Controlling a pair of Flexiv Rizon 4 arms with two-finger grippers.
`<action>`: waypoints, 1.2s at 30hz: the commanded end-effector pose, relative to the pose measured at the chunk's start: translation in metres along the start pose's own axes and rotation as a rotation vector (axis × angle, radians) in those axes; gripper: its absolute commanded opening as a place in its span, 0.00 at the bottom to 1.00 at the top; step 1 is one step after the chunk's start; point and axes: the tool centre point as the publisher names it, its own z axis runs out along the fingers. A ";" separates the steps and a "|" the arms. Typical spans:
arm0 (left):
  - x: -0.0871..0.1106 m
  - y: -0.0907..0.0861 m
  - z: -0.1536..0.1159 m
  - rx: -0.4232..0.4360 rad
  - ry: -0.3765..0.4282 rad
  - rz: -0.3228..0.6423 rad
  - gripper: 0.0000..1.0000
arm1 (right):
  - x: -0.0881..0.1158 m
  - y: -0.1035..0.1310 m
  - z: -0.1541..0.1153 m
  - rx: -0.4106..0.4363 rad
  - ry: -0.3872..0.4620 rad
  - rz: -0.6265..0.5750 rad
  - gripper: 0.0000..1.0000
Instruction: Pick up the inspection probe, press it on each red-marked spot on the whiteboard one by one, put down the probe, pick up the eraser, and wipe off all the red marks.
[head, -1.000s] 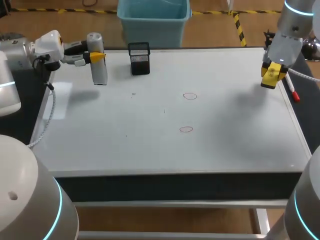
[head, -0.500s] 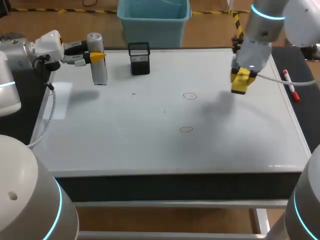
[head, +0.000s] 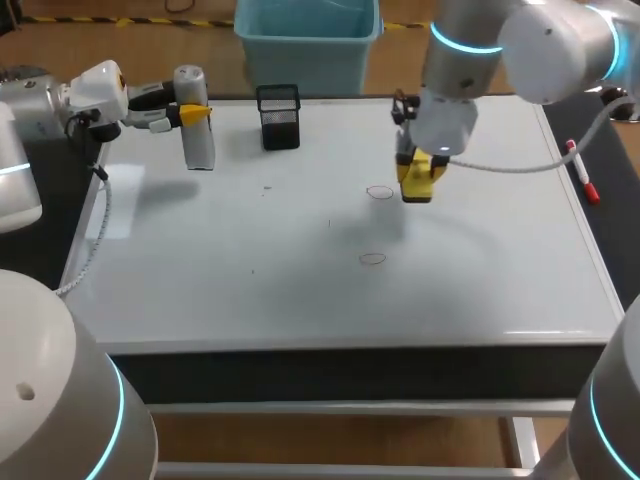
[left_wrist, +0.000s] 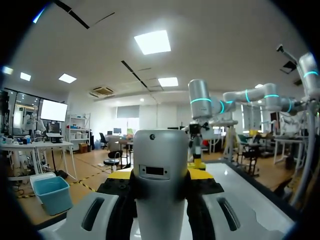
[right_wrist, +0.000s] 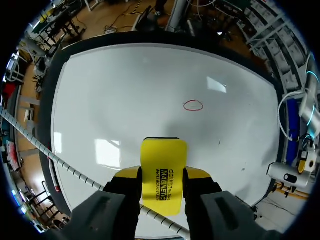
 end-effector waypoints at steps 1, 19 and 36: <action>0.000 -0.001 0.000 -0.001 -0.001 0.000 0.00 | -0.022 -0.010 0.009 -0.020 0.035 -0.035 0.00; 0.000 -0.001 0.000 -0.001 -0.001 0.000 0.00 | -0.061 -0.026 0.044 -0.044 0.080 -0.074 0.00; 0.000 -0.001 0.000 -0.001 -0.001 0.000 0.00 | -0.052 -0.030 0.060 -0.013 0.051 -0.076 0.00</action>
